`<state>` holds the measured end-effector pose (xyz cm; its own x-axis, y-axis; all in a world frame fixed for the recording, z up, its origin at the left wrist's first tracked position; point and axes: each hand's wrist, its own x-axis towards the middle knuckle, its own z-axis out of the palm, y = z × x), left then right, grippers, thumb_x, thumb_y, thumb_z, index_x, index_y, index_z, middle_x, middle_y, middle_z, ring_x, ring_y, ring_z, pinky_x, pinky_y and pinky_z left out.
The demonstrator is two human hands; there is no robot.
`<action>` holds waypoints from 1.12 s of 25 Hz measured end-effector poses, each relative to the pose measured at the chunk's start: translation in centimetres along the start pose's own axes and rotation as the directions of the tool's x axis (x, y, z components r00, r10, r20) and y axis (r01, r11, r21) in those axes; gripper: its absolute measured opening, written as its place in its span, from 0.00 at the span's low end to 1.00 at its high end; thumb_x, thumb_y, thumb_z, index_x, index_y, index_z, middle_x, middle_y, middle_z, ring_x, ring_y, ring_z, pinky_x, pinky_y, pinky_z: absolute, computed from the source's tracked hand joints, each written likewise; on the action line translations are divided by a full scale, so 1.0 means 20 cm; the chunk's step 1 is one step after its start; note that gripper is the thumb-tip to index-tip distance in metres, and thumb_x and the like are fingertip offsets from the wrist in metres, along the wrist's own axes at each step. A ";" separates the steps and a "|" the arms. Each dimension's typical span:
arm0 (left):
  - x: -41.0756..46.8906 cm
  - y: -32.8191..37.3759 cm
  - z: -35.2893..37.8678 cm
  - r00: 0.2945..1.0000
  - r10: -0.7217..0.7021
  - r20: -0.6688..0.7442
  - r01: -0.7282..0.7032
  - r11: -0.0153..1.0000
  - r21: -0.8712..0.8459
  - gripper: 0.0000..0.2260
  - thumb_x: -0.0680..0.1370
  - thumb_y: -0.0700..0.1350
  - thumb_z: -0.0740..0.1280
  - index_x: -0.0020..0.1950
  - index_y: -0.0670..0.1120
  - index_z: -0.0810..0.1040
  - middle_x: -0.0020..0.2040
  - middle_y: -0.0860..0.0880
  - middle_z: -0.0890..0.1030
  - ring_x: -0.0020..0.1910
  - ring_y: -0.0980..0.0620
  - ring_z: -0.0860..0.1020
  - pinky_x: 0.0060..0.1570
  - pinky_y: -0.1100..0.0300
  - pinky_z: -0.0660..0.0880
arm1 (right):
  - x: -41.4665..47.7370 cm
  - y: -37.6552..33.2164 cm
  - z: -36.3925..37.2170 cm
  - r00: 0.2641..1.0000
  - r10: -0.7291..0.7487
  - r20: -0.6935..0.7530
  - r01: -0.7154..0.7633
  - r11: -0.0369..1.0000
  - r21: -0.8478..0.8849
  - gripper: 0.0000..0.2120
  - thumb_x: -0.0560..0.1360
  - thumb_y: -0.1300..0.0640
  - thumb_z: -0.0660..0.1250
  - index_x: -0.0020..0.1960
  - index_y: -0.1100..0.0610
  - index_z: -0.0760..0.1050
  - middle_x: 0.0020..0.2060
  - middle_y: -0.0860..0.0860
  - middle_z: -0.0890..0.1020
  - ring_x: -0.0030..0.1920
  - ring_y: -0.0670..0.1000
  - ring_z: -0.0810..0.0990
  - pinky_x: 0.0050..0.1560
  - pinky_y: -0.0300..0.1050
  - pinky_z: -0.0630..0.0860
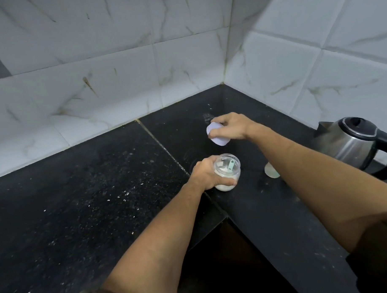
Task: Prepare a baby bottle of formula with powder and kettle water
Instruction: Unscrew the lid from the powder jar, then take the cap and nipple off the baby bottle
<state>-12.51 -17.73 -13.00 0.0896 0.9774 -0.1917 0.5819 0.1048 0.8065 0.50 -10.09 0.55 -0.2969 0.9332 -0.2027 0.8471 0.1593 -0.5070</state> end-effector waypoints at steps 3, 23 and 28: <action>-0.01 0.02 -0.01 1.000 0.007 0.003 -0.007 0.996 0.093 0.40 0.54 0.65 0.80 0.65 0.61 0.78 0.52 0.61 0.84 0.59 0.55 0.79 0.64 0.51 0.77 | 0.14 0.06 0.07 1.000 -0.001 -0.019 0.003 0.995 0.095 0.25 0.69 0.38 0.77 0.61 0.47 0.77 0.58 0.48 0.81 0.58 0.52 0.79 0.57 0.48 0.76; 0.02 0.02 -0.01 1.000 -0.012 -0.002 0.012 0.972 0.236 0.42 0.55 0.68 0.81 0.66 0.58 0.75 0.54 0.60 0.83 0.56 0.57 0.80 0.58 0.53 0.80 | 0.49 0.19 0.40 0.874 -0.128 0.469 0.258 0.940 -0.224 0.12 0.72 0.62 0.77 0.42 0.44 0.87 0.48 0.45 0.87 0.52 0.47 0.83 0.55 0.45 0.82; 0.02 0.04 -0.03 1.000 -0.023 0.017 0.018 0.974 0.228 0.40 0.55 0.66 0.82 0.65 0.59 0.75 0.55 0.60 0.82 0.58 0.58 0.79 0.61 0.53 0.79 | 0.38 0.18 0.24 0.924 -0.159 0.348 0.210 0.971 -0.115 0.09 0.78 0.54 0.75 0.56 0.47 0.88 0.57 0.45 0.87 0.63 0.49 0.81 0.64 0.44 0.75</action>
<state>-12.44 -17.13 -12.08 0.0902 0.9714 -0.2195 0.7521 0.0780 0.6544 -0.86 -3.93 -6.84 -0.5623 0.7250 -0.3978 0.8106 0.3881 -0.4385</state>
